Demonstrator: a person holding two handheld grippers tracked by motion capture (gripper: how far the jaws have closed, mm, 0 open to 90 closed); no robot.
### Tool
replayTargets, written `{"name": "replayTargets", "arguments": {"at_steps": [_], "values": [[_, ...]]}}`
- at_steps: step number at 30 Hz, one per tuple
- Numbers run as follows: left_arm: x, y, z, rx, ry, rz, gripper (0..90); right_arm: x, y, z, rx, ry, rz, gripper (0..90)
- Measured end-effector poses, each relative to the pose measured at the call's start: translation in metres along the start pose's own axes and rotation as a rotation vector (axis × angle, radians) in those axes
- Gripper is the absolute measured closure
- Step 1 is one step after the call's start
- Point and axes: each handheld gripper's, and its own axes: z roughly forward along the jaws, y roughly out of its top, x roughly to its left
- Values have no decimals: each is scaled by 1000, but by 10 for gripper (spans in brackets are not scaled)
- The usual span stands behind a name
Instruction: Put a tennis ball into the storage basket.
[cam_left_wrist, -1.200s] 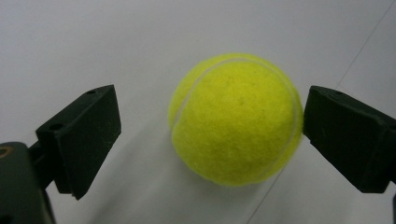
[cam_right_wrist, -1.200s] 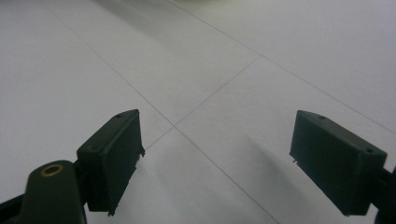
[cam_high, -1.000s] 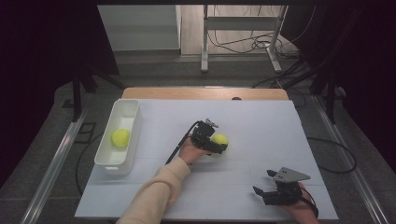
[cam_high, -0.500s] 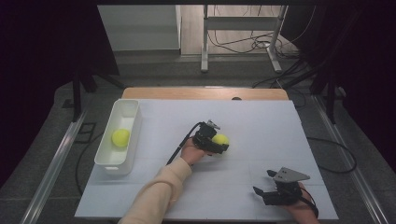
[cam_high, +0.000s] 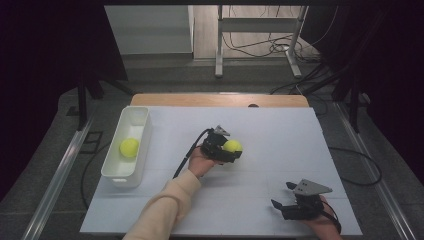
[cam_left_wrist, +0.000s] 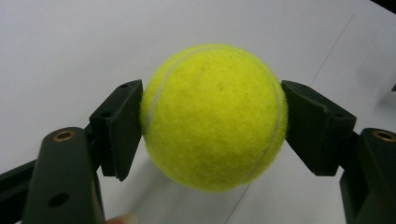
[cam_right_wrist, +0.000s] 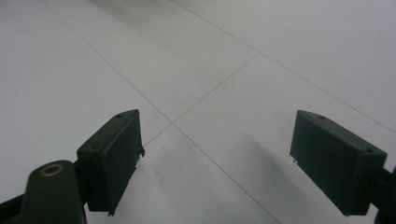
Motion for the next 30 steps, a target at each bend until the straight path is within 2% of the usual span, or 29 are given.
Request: {"name": "replayTargets", "arguments": {"at_steps": [3,11,22,30], "values": [[1,-3,-9,-15,-9,-3,259,0,0,0,2,-2,0,174],[0,-9,-18,-41,-13,-5,258,0,0,0,3,-4,-1,174],[-3,-9,-26,-65,-14,-3,258,0,0,-1,-4,-4,-6,174],[-1,-9,-39,-88,-10,-3,258,1,1,-2,2,-12,-13,174]]}}
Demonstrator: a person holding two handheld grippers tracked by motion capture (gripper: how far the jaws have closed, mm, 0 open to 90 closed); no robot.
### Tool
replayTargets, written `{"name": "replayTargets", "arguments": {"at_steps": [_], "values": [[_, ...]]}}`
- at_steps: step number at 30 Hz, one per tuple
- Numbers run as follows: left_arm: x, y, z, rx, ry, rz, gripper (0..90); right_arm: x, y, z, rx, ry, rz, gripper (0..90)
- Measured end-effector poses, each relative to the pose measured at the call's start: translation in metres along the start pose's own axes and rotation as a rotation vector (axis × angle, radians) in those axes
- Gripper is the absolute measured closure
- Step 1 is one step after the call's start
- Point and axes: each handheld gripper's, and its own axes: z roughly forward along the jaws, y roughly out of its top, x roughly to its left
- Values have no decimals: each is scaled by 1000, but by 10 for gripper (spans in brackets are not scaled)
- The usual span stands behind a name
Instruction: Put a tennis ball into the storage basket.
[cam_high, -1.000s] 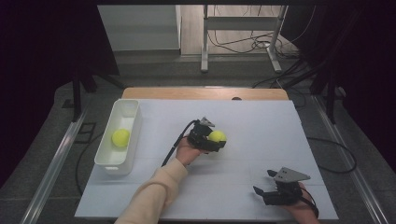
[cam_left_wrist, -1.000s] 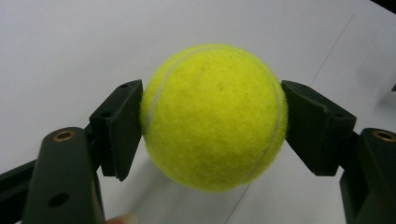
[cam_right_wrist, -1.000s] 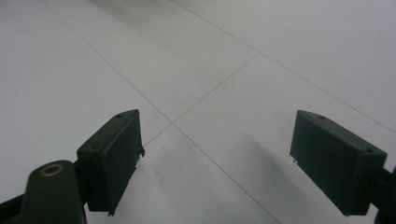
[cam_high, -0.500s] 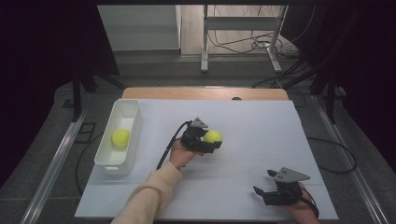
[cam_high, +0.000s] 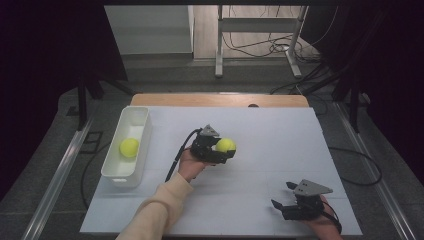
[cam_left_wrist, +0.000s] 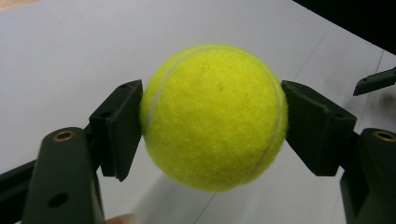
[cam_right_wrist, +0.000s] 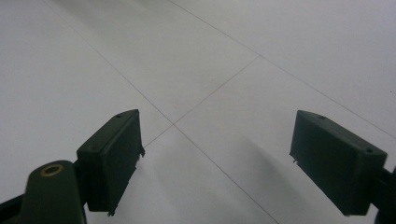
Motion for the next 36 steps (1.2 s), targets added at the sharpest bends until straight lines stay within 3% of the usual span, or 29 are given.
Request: {"name": "replayTargets", "arguments": {"at_steps": [15,27,36], "values": [[6,-2,-19,-37,16,-27,257,1,1,-1,-12,6,-9,174],[7,-3,-21,-38,19,-30,257,1,1,0,-11,7,-14,173],[6,-6,-12,-2,19,-21,255,2,0,1,11,20,-25,170]]}}
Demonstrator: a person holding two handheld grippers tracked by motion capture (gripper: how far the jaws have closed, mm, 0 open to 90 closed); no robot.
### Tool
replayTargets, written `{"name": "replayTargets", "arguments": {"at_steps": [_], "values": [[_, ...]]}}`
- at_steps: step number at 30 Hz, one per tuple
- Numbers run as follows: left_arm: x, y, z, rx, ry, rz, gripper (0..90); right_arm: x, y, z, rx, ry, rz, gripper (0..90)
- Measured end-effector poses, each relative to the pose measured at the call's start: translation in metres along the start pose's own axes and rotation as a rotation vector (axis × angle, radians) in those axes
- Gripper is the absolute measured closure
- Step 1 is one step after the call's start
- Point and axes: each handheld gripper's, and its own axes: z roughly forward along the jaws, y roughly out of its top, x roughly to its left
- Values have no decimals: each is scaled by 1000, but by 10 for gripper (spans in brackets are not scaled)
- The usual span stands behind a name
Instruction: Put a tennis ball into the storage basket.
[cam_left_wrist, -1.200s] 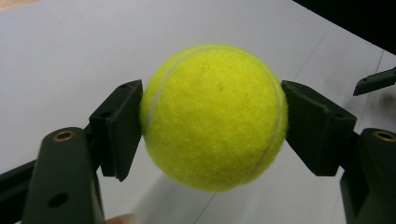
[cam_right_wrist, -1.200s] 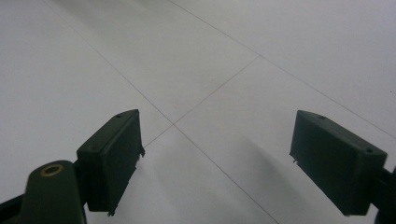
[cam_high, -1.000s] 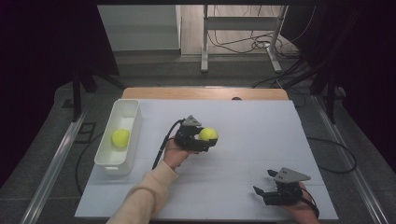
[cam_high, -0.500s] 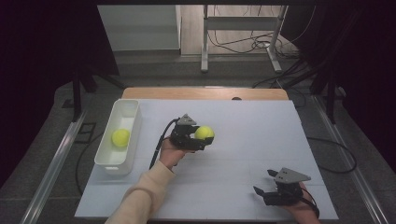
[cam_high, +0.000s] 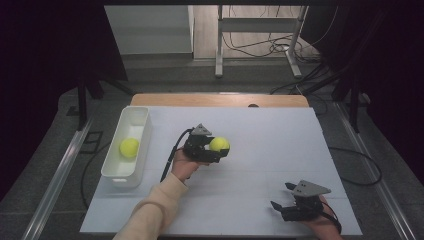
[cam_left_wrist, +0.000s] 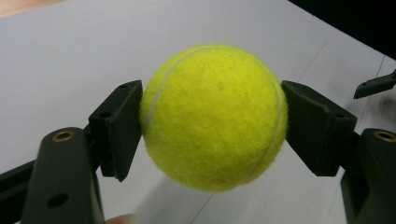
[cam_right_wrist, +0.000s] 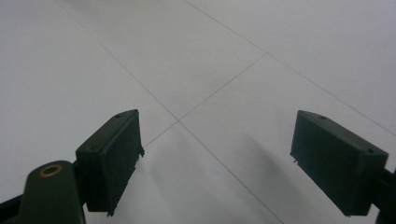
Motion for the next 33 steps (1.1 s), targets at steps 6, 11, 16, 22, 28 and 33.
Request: {"name": "replayTargets", "arguments": {"at_steps": [6,11,16,22,28,33], "values": [[-3,-7,16,54,1,13,255,1,0,2,15,9,-5,168],[-5,-11,25,95,3,29,255,1,-1,3,31,12,-18,164],[-8,-11,28,101,11,44,256,2,0,3,30,15,-19,164],[-6,-11,25,96,17,39,256,2,0,2,28,16,-21,164],[-6,-11,24,95,15,39,256,2,0,3,27,21,-21,164],[-7,-11,26,103,19,45,256,2,0,3,27,20,-26,164]]}}
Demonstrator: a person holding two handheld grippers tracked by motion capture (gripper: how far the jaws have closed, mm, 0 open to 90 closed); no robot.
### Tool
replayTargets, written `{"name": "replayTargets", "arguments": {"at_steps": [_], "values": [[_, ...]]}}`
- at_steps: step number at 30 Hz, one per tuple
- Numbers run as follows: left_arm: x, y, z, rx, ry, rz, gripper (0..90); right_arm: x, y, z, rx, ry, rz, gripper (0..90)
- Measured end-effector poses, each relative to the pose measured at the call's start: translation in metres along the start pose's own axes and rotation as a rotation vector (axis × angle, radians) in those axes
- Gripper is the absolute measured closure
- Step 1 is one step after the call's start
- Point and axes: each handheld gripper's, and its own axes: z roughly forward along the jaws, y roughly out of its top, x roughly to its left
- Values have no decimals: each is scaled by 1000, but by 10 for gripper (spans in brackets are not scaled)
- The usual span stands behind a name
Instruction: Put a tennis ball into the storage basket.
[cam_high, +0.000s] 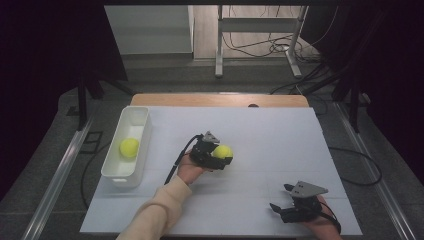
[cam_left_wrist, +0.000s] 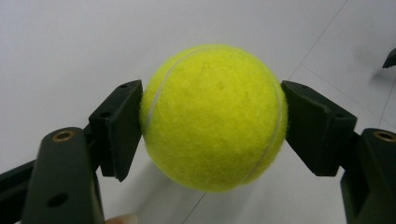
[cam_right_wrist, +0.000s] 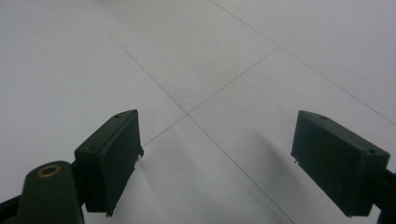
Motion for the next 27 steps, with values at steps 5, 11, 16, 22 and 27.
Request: {"name": "replayTargets", "arguments": {"at_steps": [5,11,16,22,27], "values": [[-1,-2,6,19,5,6,255,1,0,2,13,13,-12,160],[-3,-3,9,33,32,24,256,2,0,2,16,10,-23,159],[-1,-1,-1,-6,51,17,260,2,0,1,10,8,-14,161],[5,-1,-18,-46,62,-11,260,2,1,0,4,0,-13,162],[9,0,-31,-76,69,-23,260,1,1,-1,-1,-4,-11,163]]}}
